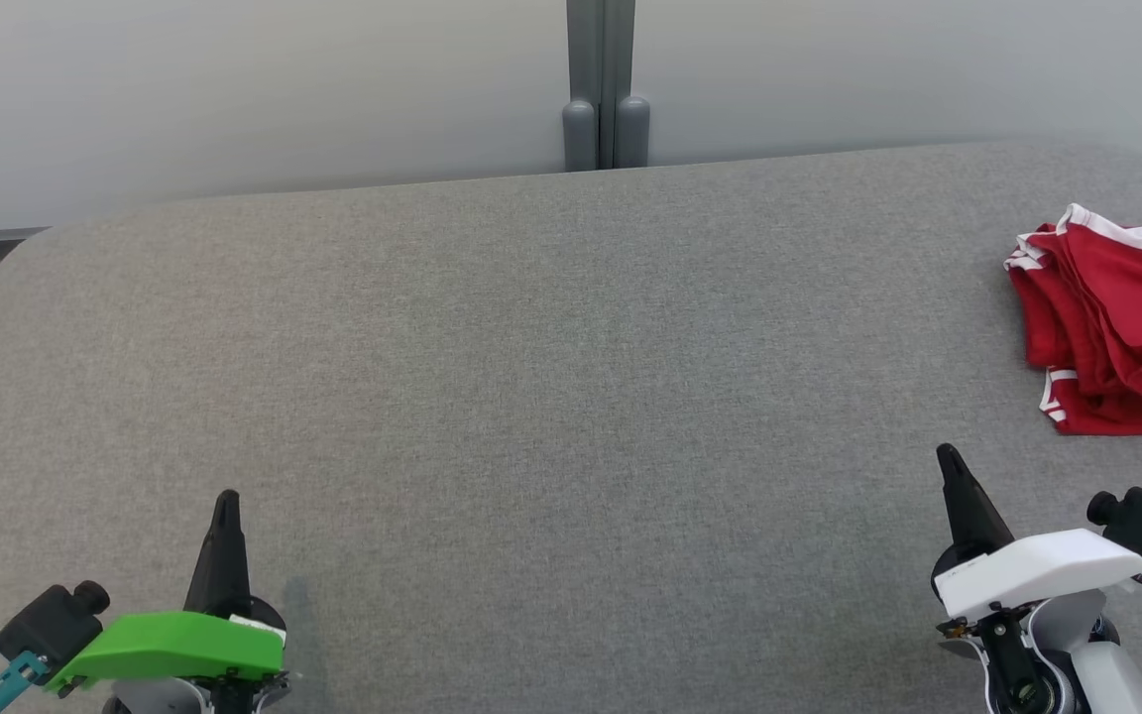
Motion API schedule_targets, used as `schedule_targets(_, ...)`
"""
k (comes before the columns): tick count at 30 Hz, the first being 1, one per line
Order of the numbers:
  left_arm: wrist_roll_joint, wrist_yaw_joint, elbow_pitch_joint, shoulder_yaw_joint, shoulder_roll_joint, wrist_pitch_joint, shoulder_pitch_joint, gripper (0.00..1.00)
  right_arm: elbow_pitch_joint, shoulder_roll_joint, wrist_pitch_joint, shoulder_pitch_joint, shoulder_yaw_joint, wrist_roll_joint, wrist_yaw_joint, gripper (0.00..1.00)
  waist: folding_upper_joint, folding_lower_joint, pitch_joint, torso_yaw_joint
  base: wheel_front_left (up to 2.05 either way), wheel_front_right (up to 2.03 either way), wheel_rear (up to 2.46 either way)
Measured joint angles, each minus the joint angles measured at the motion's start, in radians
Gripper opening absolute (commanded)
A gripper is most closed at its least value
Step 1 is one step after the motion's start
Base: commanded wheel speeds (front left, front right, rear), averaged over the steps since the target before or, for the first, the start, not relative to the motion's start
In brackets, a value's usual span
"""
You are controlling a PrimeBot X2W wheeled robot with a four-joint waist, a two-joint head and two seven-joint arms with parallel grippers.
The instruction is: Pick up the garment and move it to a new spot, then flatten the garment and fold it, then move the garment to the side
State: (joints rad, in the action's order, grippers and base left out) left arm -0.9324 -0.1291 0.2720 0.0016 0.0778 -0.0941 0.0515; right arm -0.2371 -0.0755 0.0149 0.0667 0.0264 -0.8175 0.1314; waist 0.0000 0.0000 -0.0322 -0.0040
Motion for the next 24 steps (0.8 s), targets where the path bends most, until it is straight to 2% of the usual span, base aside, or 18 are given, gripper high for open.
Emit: schedule_targets(24, -0.241, 0.0, -0.009, 0.038, -0.007, 0.073, 0.017, 0.0, -0.002, 0.008, -0.045, 0.011, 0.032, -0.281, 0.0, 0.0, 0.0, 0.0, 0.008, 0.001, 0.0, 0.0, 0.0)
